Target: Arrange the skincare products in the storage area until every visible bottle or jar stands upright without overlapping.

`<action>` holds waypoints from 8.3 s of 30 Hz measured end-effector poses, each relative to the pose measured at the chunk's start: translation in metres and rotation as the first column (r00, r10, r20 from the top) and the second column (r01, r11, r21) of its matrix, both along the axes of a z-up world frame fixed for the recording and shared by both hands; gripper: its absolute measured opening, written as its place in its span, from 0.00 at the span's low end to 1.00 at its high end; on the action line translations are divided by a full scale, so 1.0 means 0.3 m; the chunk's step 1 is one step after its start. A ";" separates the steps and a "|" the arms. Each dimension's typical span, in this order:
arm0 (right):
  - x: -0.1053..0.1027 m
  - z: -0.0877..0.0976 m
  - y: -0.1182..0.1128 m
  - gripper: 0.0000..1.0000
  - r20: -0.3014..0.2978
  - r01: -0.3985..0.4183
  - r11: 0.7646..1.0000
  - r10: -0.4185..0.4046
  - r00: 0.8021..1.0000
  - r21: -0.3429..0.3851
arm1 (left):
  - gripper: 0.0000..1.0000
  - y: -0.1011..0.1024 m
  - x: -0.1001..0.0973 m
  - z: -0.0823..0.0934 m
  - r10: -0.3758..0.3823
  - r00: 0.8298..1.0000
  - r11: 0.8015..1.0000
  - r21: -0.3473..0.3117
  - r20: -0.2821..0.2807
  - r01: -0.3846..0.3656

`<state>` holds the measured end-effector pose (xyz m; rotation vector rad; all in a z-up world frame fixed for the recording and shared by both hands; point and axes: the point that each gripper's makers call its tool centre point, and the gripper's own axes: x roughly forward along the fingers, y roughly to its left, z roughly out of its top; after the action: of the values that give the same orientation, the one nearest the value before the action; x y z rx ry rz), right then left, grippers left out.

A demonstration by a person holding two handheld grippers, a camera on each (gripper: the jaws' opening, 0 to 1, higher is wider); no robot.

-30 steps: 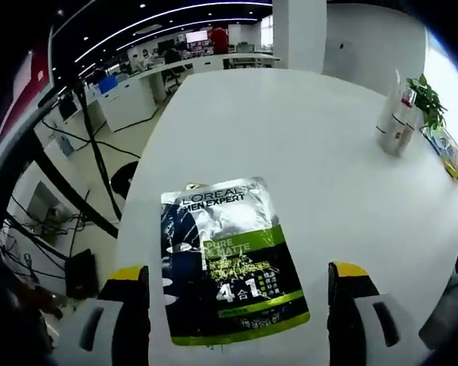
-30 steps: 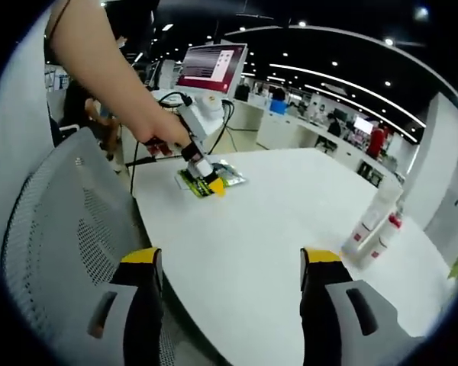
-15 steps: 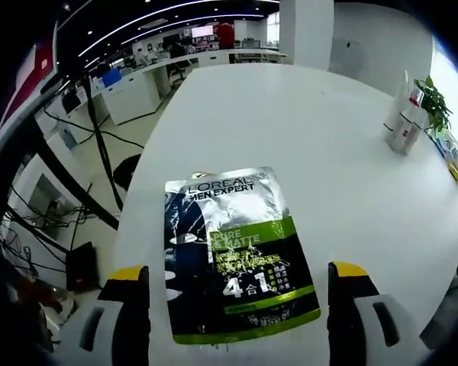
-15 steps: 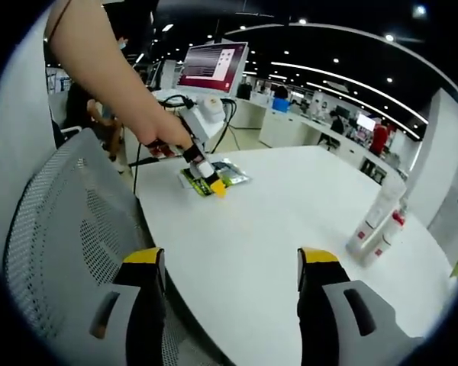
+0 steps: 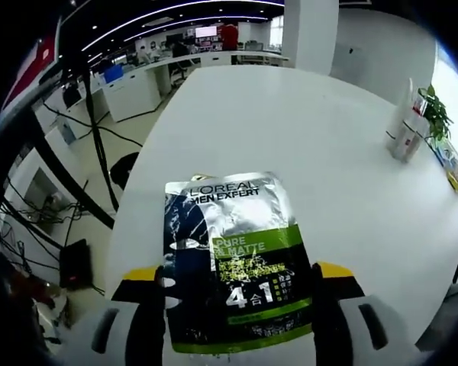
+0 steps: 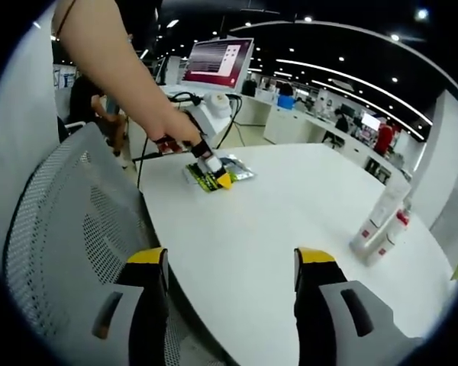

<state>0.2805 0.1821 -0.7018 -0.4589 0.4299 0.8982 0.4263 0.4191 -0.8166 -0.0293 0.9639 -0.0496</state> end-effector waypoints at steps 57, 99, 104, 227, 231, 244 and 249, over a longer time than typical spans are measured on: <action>-0.011 -0.054 -0.013 0.55 -0.039 -0.015 0.997 0.012 0.999 -0.078 | 0.59 -0.176 -0.043 0.015 -0.042 0.997 0.999 0.001 0.071 0.042; -0.053 0.162 0.153 0.47 -0.354 0.120 0.911 0.031 0.935 0.396 | 0.05 -0.391 -0.362 0.616 -0.079 0.868 0.642 -0.641 0.490 0.421; -0.021 0.279 0.203 0.52 -0.462 0.266 0.751 0.059 0.885 0.605 | 0.05 -0.425 -0.424 0.690 -0.098 0.853 0.612 -0.645 0.513 0.458; -0.135 0.368 0.309 0.00 -0.657 0.438 0.499 0.460 0.597 0.748 | 0.02 -0.397 -0.567 0.764 -0.009 0.920 0.199 -0.901 0.393 0.387; -0.120 0.360 0.303 0.00 -0.685 0.459 0.517 0.445 0.577 0.723 | 0.04 -0.408 -0.562 0.734 -0.037 0.939 0.210 -0.916 0.342 0.342; 0.095 0.364 0.116 0.00 -0.669 0.529 0.423 0.330 0.666 0.736 | 0.36 -0.445 -0.523 0.636 -0.374 0.770 0.660 -0.434 0.518 0.613; 0.158 0.308 0.088 0.00 -0.702 0.495 0.560 0.239 0.671 0.664 | 0.48 -0.396 -0.462 0.563 -0.444 0.687 0.786 -0.118 0.576 0.607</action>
<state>0.3280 0.2084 -0.6096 0.9002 0.7074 0.9885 0.2876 0.3003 -0.6478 -0.0128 0.3736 -0.7248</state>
